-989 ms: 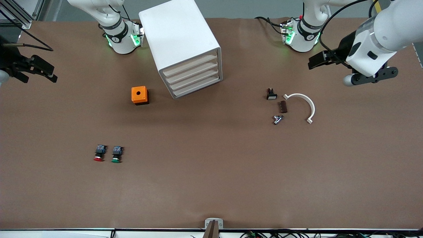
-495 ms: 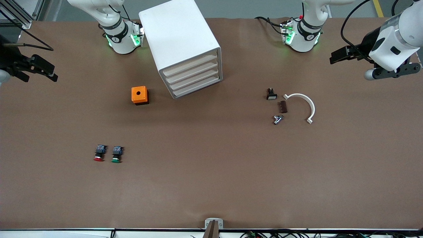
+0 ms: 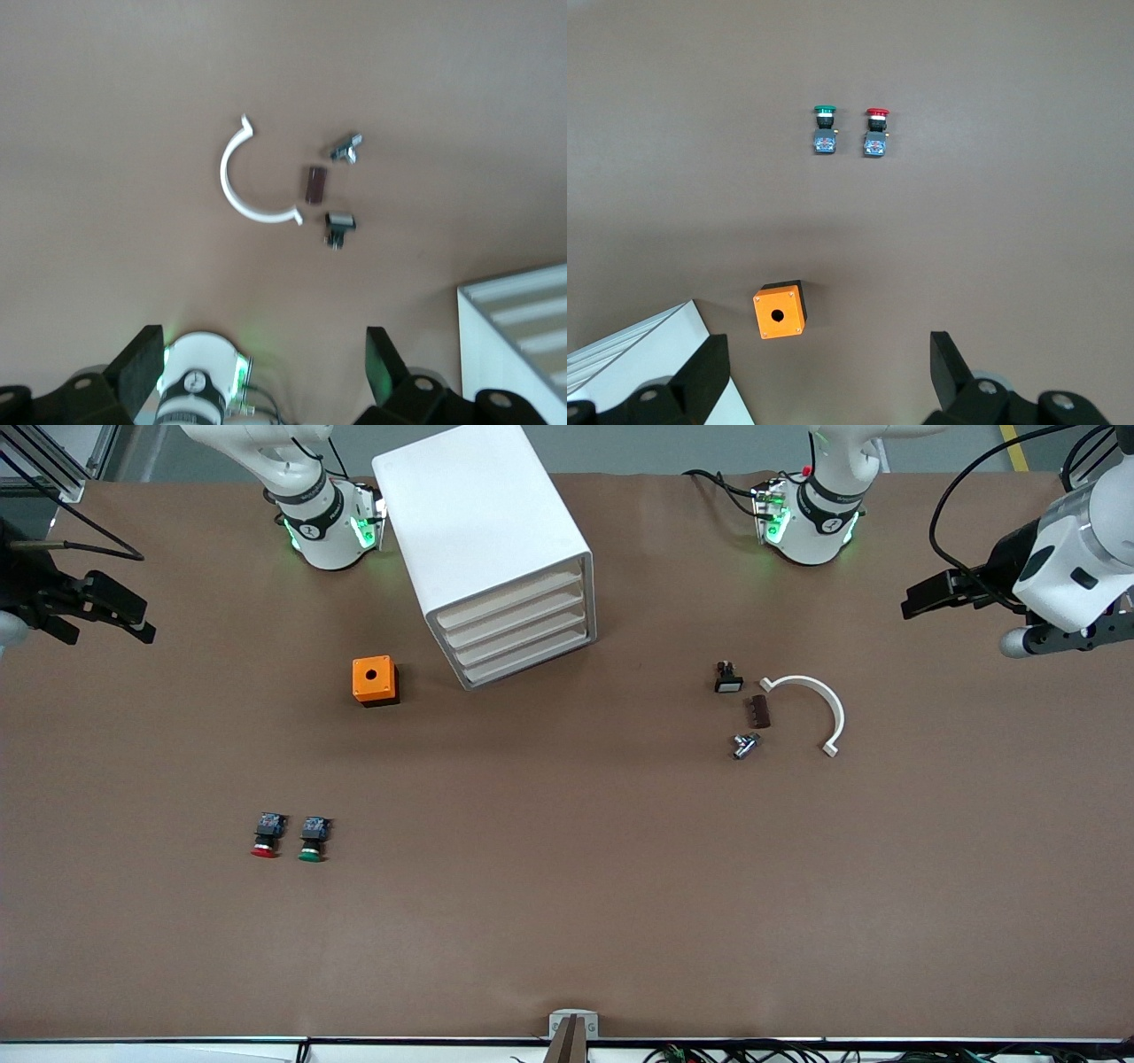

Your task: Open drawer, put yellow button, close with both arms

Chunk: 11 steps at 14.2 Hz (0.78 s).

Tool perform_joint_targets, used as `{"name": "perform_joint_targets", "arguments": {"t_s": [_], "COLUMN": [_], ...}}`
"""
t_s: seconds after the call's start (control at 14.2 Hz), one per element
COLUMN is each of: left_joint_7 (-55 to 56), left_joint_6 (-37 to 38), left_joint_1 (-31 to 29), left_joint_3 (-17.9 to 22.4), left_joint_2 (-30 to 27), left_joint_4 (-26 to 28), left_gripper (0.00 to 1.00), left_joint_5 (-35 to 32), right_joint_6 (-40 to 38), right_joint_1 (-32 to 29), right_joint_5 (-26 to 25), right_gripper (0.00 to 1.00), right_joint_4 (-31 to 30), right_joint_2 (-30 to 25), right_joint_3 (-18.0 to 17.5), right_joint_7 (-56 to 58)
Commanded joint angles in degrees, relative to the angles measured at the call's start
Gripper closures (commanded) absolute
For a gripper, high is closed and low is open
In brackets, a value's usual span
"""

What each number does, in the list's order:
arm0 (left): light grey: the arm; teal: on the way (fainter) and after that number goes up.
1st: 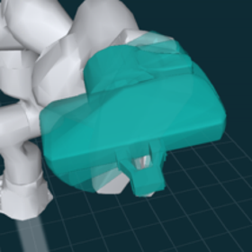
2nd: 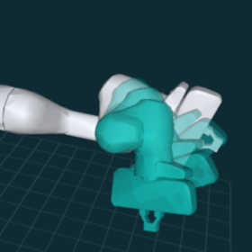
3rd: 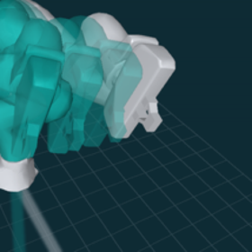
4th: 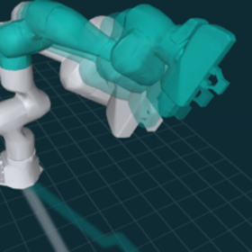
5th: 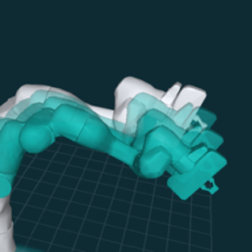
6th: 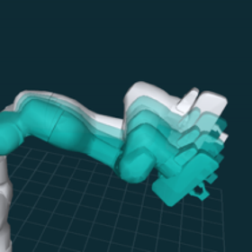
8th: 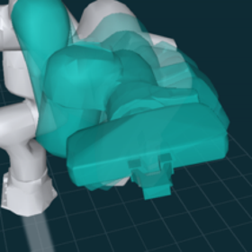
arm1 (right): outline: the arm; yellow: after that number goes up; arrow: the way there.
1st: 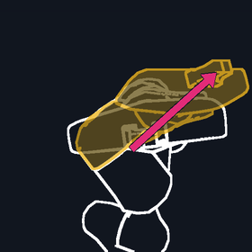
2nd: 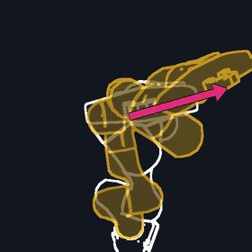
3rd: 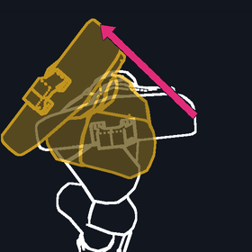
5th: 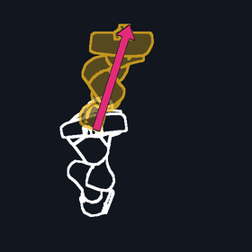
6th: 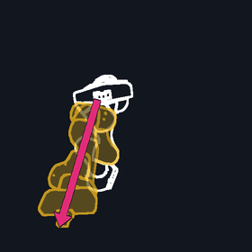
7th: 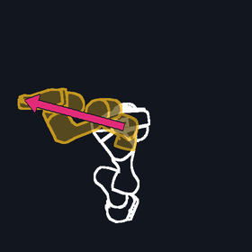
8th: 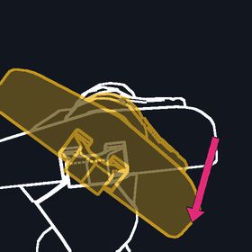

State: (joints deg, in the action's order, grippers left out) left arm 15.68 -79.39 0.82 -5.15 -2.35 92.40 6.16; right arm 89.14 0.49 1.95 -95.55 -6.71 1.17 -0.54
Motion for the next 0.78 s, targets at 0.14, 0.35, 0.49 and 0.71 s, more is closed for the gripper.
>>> {"name": "perform_joint_targets", "arguments": {"t_s": [0.14,0.35,0.49,0.71], "left_joint_7": [-1.35,-4.86,-5.31,-5.4], "left_joint_6": [-7.7,-9.46,-11.39,-13.85], "left_joint_1": [-0.47,-0.82,-1.35,-1.0], "left_joint_3": [-0.39,-0.21,-0.3,-0.65], "left_joint_2": [-0.9,-0.46,0.15,0.24], "left_joint_4": [1.29,0.85,0.85,0.76], "left_gripper": [0.0,0.0,0.0,0.0], "left_joint_5": [-1.59,-2.38,-2.81,-6.24], "right_joint_6": [0.24,0.24,0.24,0.33], "right_joint_1": [-0.05,-0.05,-0.05,-0.05], "right_joint_5": [0.78,0.78,0.78,0.78], "right_gripper": [0.0,0.0,0.0,0.0], "right_joint_4": [-0.96,-0.87,-0.96,-0.87], "right_joint_2": [-1.29,-1.29,-1.2,-1.2], "right_joint_3": [-0.29,-0.29,-0.29,-0.29], "right_joint_7": [0.45,0.54,0.54,0.54]}}
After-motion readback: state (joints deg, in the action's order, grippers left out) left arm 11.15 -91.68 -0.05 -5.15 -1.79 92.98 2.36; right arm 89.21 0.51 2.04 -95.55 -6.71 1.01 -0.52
